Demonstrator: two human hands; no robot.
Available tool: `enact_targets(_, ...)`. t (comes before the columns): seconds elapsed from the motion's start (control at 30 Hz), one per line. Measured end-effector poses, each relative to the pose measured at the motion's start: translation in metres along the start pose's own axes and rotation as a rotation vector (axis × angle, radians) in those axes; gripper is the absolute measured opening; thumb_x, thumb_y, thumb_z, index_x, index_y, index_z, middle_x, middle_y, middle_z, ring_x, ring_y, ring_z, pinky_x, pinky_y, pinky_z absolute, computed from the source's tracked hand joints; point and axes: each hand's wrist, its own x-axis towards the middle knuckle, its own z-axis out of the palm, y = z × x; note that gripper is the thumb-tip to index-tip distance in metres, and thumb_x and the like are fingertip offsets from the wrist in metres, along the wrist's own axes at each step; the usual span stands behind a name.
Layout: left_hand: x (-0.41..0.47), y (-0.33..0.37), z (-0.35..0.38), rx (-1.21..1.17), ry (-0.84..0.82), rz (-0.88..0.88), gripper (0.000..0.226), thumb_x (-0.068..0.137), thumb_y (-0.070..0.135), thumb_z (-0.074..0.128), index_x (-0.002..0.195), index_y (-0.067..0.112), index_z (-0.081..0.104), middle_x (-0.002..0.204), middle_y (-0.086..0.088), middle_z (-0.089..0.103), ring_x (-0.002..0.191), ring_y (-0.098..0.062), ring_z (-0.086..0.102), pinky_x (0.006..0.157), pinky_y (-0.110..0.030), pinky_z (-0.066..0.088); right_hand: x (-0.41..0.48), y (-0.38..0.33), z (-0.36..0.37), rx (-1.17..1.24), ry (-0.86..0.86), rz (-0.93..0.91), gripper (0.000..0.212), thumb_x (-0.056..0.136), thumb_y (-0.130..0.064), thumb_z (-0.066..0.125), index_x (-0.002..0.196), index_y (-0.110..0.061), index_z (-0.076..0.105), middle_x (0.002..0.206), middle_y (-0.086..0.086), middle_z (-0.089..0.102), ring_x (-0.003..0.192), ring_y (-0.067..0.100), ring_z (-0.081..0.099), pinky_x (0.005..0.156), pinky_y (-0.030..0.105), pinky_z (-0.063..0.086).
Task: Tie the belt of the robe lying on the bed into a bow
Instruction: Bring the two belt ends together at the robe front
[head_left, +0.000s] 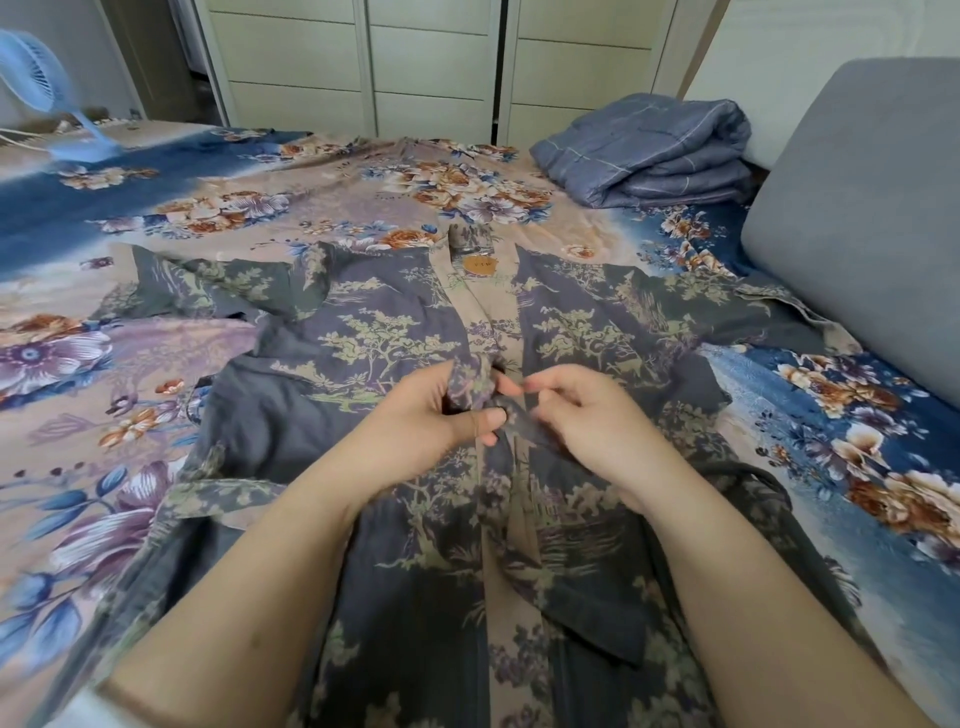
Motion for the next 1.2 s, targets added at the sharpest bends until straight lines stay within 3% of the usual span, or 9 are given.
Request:
enact_targets(0.1,0.001,-0.001,-0.001,-0.005,0.049,0.050,0.021,0.086,-0.003,0.057,0.097,0.013,0.065,0.085,0.004,0.072,0.079,-0.006,0.067,0.078,-0.020,0.052,-0.003,-0.004,0.005,0.065,-0.232,0.059,0.032,0.097,-0.009,0.041,0.123,-0.021,0.054,0.073,0.008,0.072,0.061,0.019,0.064,0.062,0.030,0.051)
enact_targets(0.23,0.004,-0.004,0.000,0.085,0.109,0.072,0.020,0.089,0.005,0.055,0.101,0.017,0.066,0.096,0.003,0.071,0.094,-0.007,0.065,0.093,-0.027,0.049,-0.005,-0.005,0.009,0.107,-0.358,0.010,0.053,0.096,-0.012,0.045,0.118,-0.058,0.030,0.091,-0.002,0.074,0.076,0.016,0.072,0.070,0.027,0.057)
enact_targets(0.33,0.006,-0.007,0.006,0.013,0.111,0.030,0.019,0.093,0.007,0.048,0.102,0.015,0.064,0.094,-0.003,0.071,0.081,-0.006,0.067,0.083,-0.025,0.054,-0.002,-0.001,0.012,0.144,-0.269,-0.031,0.049,0.095,-0.013,0.050,0.114,-0.058,0.040,0.106,-0.014,0.065,0.097,0.006,0.066,0.089,0.031,0.054)
enact_targets(0.43,0.008,-0.009,0.009,-0.031,0.136,-0.017,0.027,0.097,0.018,0.041,0.115,0.008,0.058,0.108,-0.012,0.070,0.085,-0.018,0.069,0.083,-0.028,0.055,0.001,0.001,0.009,0.221,-0.135,-0.010,0.048,0.093,-0.004,0.047,0.133,-0.033,0.049,0.119,-0.004,0.065,0.109,0.009,0.060,0.095,0.031,0.048)
enact_targets(0.53,0.008,-0.009,0.006,-0.052,0.210,-0.013,0.026,0.098,0.023,0.039,0.108,0.021,0.062,0.111,-0.002,0.069,0.088,-0.024,0.069,0.085,-0.032,0.049,0.003,-0.001,0.004,0.376,0.018,-0.019,0.045,0.095,-0.004,0.045,0.133,-0.026,0.054,0.128,-0.006,0.060,0.114,0.008,0.058,0.102,0.033,0.045)
enact_targets(0.7,0.012,-0.007,0.001,-0.093,0.451,-0.074,0.027,0.097,0.028,0.044,0.072,0.019,0.050,0.060,0.010,0.066,0.091,-0.028,0.071,0.086,-0.039,0.046,0.003,-0.004,0.003,0.476,0.221,-0.118,0.045,0.094,-0.004,0.050,0.133,-0.026,0.054,0.141,-0.016,0.050,0.129,0.000,0.044,0.111,0.029,0.034)
enact_targets(0.77,0.012,-0.007,0.001,-0.027,0.541,-0.093,0.033,0.097,0.026,0.043,0.065,0.019,0.044,0.058,0.006,0.061,0.085,-0.027,0.070,0.079,-0.032,0.050,0.002,-0.002,0.002,0.496,0.328,-0.133,0.042,0.095,-0.006,0.050,0.132,-0.024,0.055,0.136,-0.017,0.052,0.127,-0.001,0.046,0.109,0.026,0.036)
enact_targets(1.0,0.005,-0.026,-0.021,0.599,0.518,-0.234,0.026,0.098,0.026,0.038,0.091,0.007,0.054,0.105,-0.023,0.063,0.102,-0.038,0.058,0.085,-0.038,0.042,0.004,0.034,-0.014,0.207,0.455,0.033,0.034,0.094,-0.007,0.051,0.125,-0.015,0.062,0.129,-0.004,0.062,0.102,0.001,0.058,0.085,0.010,0.041)
enact_targets(1.2,-0.003,-0.058,-0.039,1.161,0.173,-0.582,0.027,0.096,0.025,0.034,0.110,0.015,0.055,0.124,-0.014,0.060,0.111,-0.035,0.056,0.091,-0.040,0.042,0.002,0.068,-0.012,-0.517,0.261,0.058,0.034,0.091,-0.009,0.052,0.120,-0.019,0.067,0.124,0.001,0.067,0.116,0.025,0.058,0.102,0.040,0.044)
